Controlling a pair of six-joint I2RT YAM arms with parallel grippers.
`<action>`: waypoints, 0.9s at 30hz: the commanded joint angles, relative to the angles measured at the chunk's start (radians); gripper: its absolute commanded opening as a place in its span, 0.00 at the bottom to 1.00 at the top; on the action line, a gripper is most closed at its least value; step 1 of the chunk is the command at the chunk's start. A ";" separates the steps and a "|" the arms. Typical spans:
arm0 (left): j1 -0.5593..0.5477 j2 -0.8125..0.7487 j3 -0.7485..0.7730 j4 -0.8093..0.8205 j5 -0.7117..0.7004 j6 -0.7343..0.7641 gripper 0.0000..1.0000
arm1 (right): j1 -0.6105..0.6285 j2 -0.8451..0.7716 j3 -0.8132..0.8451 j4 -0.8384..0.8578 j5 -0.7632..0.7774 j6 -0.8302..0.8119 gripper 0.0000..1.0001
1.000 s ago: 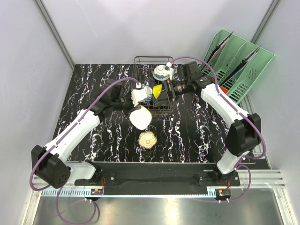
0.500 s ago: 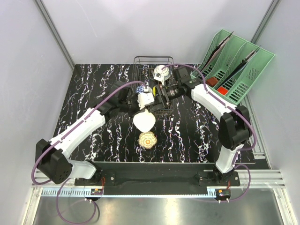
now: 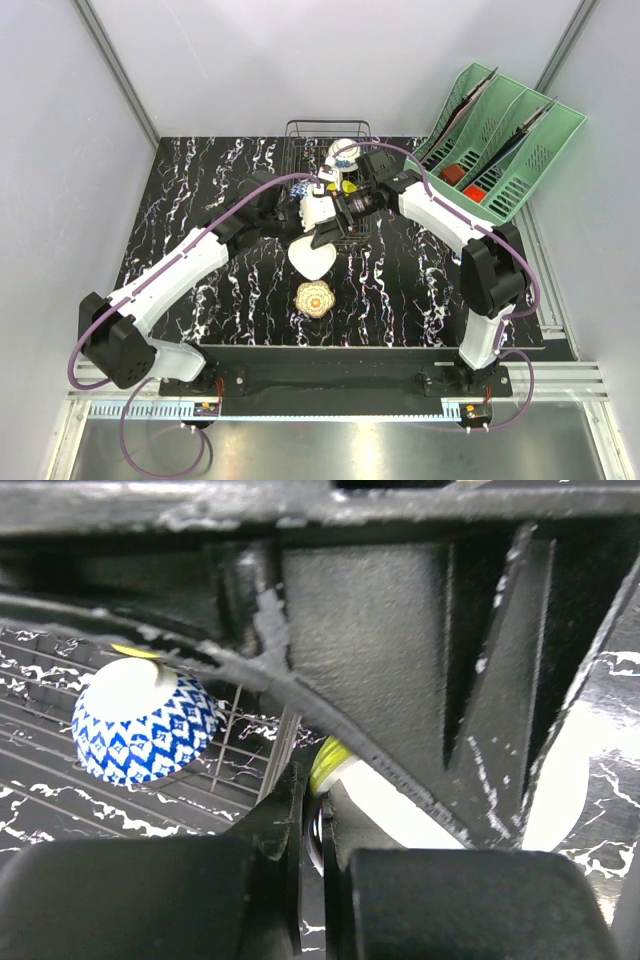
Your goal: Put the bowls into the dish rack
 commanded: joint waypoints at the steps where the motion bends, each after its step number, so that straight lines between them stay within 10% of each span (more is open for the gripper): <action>1: -0.006 -0.012 0.038 0.024 -0.032 0.028 0.00 | 0.001 0.003 0.029 -0.050 -0.036 -0.050 0.91; 22: -0.007 -0.020 0.016 0.024 -0.032 0.039 0.00 | 0.003 0.071 0.085 -0.116 -0.194 -0.086 0.63; 27: -0.006 -0.026 0.007 0.024 -0.032 0.035 0.00 | 0.003 0.077 0.095 -0.116 -0.234 -0.078 0.14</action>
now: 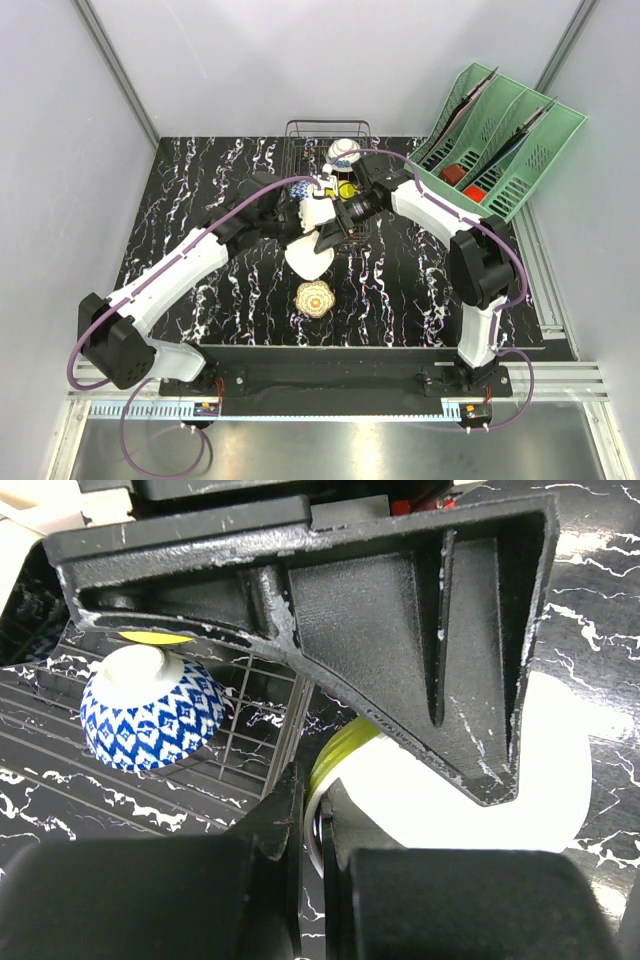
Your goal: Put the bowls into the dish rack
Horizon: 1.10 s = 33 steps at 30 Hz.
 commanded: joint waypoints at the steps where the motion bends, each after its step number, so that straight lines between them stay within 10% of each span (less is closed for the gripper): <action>1: -0.002 -0.021 0.005 0.042 0.007 0.008 0.00 | 0.005 -0.005 0.060 -0.006 -0.142 0.013 0.00; 6: -0.002 -0.021 0.005 0.043 -0.002 0.005 0.07 | 0.005 -0.003 0.056 0.000 -0.133 0.014 0.00; 12: -0.002 -0.027 0.011 0.048 -0.036 -0.001 0.82 | 0.007 -0.011 0.045 0.020 -0.053 0.021 0.00; 15: 0.008 -0.047 0.013 0.054 -0.062 -0.013 0.97 | 0.005 -0.012 0.042 0.027 -0.019 0.025 0.00; 26: 0.399 -0.154 -0.021 0.125 0.039 -0.148 0.99 | 0.005 -0.012 0.124 0.005 0.246 -0.001 0.00; 33: 0.504 -0.230 -0.172 0.077 0.096 -0.110 0.99 | 0.008 0.077 0.519 -0.199 0.514 -0.163 0.00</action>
